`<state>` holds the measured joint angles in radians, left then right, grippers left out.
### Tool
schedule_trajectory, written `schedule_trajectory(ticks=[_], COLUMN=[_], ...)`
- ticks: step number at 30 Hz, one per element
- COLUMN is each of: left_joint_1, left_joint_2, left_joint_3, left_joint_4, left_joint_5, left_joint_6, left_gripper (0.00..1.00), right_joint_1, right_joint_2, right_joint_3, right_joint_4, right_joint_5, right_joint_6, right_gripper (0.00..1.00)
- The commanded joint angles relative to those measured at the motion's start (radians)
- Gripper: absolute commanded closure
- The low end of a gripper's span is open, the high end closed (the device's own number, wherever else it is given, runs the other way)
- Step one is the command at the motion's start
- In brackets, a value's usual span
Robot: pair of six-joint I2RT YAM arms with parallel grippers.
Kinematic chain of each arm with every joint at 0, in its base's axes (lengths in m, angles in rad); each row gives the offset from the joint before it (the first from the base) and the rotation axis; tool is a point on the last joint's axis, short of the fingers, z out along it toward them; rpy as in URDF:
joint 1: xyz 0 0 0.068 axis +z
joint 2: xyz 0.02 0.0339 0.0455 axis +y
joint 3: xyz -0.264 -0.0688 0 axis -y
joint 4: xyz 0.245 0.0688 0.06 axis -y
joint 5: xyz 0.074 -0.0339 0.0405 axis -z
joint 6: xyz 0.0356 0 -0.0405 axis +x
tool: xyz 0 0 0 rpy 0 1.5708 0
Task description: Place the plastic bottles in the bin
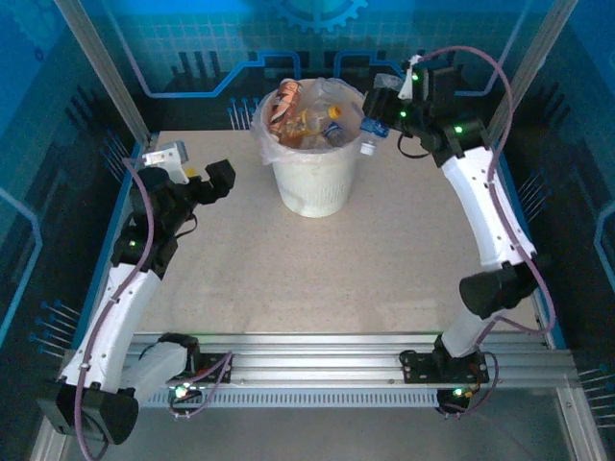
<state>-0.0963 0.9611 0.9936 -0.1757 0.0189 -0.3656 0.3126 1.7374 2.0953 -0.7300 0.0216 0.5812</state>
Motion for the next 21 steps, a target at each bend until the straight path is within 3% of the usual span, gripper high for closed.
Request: schedule_trajectory(ticks=[1,11,21], left_joint_1=[0.004,0.004,0.004], left_joint_2=[-0.028,-0.048,-0.045], left_joint_3=[-0.025,-0.045,-0.051], left_joint_4=[0.003,-0.005,0.007], left_joint_5=[0.003,0.015,0.024], left_joint_6=[-0.006,-0.012,-0.023], left_gripper=[0.01,0.01,0.01], right_joint_1=[0.018,0.042,0.041], right_joint_2=[0.094,0.316,0.449], right_joint_3=[0.099,0.337,0.474], right_joint_4=[-0.057,-0.142,-0.210], right_joint_5=[-0.037,0.022,0.025], right_joint_6=[0.030,0.077,0.060], right_gripper=[0.52,0.50,0.28])
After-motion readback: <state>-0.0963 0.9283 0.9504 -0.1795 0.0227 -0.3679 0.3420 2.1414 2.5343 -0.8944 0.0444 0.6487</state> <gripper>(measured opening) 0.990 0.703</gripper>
